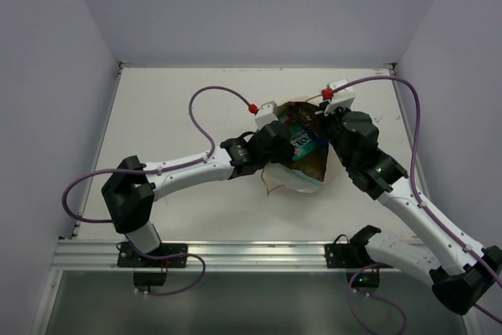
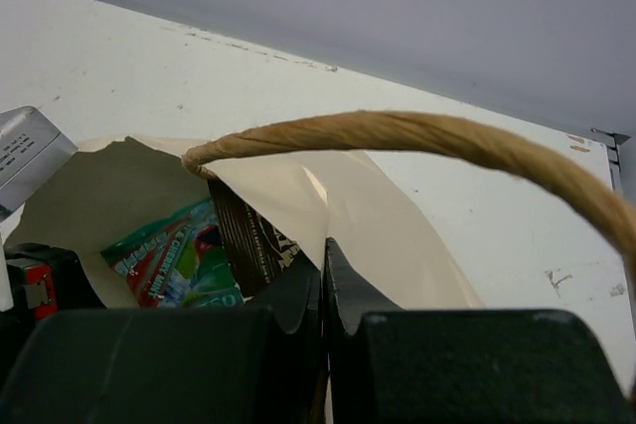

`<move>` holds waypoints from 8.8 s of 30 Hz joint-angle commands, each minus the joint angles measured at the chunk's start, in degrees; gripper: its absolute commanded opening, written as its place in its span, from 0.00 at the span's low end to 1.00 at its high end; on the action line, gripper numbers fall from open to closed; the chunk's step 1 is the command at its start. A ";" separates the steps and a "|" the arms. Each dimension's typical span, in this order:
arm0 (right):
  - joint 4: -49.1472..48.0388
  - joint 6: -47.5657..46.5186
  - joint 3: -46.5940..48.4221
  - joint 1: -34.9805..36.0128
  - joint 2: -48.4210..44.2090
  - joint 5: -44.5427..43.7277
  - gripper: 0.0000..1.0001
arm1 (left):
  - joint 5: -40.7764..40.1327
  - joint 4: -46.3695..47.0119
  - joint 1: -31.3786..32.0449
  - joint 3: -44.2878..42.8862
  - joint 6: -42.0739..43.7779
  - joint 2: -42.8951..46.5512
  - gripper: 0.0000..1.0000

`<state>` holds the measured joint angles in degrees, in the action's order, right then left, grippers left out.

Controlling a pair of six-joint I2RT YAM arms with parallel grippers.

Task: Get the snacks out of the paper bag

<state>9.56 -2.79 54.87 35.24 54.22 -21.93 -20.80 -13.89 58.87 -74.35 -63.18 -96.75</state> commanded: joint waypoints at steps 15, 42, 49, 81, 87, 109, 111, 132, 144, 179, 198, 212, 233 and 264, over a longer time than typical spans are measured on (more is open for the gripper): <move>-2.00 -0.81 -1.96 -1.49 -0.25 -6.89 0.00 | 3.22 -18.70 -0.60 -5.37 18.87 24.40 0.00; 1.51 0.15 -2.14 -2.46 -4.91 1.10 0.00 | 2.33 12.81 -44.88 6.75 47.35 21.11 0.00; 2.39 0.33 -2.66 -2.55 -5.35 3.47 0.00 | 6.20 32.76 -50.61 11.41 50.26 6.33 0.00; 3.09 1.82 0.15 -2.46 -1.57 3.83 0.00 | -5.21 7.65 0.44 17.32 8.07 28.74 0.88; 3.27 2.17 0.32 -2.55 -1.74 4.09 0.00 | -6.02 9.75 4.23 8.17 8.77 17.48 0.74; 3.88 3.93 0.15 -2.55 -4.38 6.03 0.00 | -6.54 10.55 3.88 -10.29 11.50 -5.46 0.63; 3.80 4.10 0.06 -2.46 -4.38 6.29 0.00 | -6.54 11.16 3.79 -10.38 11.50 -5.90 0.63; 3.89 4.37 -1.26 -2.46 -5.17 5.77 0.00 | -6.27 14.07 2.56 -7.92 7.72 -5.56 0.12; 3.53 3.23 -2.49 -2.90 -5.00 0.49 0.00 | -2.58 -4.99 2.13 -4.49 17.55 17.89 0.00; 4.76 1.29 -5.12 -3.43 -7.46 2.95 0.00 | 21.51 36.13 -41.99 15.18 22.93 -1.42 0.07; 6.78 -0.20 -1.70 -3.34 -6.67 3.12 0.00 | 14.74 6.77 -22.95 19.17 21.78 35.58 0.94; 7.49 1.20 -1.00 -3.34 -7.63 6.38 0.00 | -1.70 18.80 7.92 6.85 48.03 15.04 0.79; 12.76 2.35 5.15 -3.34 -8.78 11.73 0.00 | 4.71 42.71 0.89 14.23 62.39 2.09 0.64; 13.46 3.31 4.54 -3.43 -7.81 19.38 0.00 | 6.38 46.67 -1.48 6.06 58.96 -11.44 0.67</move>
<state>26.52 -0.38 58.78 31.46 46.85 -7.57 -12.95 29.69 57.95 -65.43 -3.40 -106.17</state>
